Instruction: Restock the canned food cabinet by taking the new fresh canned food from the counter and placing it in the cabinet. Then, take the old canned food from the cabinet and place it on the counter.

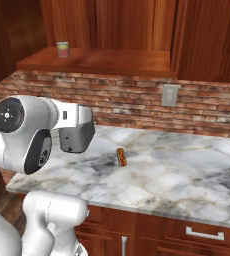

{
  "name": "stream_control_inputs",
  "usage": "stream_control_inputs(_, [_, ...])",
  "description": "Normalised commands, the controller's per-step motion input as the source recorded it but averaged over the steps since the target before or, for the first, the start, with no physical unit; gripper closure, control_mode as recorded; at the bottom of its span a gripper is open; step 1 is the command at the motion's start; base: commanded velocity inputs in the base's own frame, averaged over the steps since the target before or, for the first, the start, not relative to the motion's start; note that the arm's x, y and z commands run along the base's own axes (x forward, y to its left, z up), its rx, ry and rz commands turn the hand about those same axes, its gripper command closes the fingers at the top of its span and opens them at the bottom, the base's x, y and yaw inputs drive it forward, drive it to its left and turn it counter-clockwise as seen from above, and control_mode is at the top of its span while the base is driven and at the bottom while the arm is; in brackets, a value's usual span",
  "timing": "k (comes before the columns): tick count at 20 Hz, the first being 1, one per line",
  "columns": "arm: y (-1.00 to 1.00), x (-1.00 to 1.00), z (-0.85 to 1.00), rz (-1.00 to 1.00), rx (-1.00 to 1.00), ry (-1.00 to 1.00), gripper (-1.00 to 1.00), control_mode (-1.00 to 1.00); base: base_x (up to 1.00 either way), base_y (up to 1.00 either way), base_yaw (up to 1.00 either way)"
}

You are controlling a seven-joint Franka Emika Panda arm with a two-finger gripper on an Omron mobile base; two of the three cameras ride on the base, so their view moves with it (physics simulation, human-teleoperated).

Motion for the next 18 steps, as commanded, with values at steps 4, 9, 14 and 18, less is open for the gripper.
stream_control_inputs(4, [0.0, 0.32, 1.0, -0.12, 0.0, -0.15, 1.0, -1.0, 0.0, 0.0, 0.0])
stream_control_inputs(9, [-0.06, 0.35, 1.0, -0.08, 0.01, 0.04, 1.0, -1.0, 0.0, 0.0, 0.0])
stream_control_inputs(14, [-0.04, 0.19, 0.16, -0.03, 0.0, 0.09, 1.0, -1.0, 0.0, 0.0, 0.0])
stream_control_inputs(18, [-0.14, 0.67, -0.03, 0.0, 0.0, 0.0, 1.0, -1.0, 0.0, 0.0, 0.0])
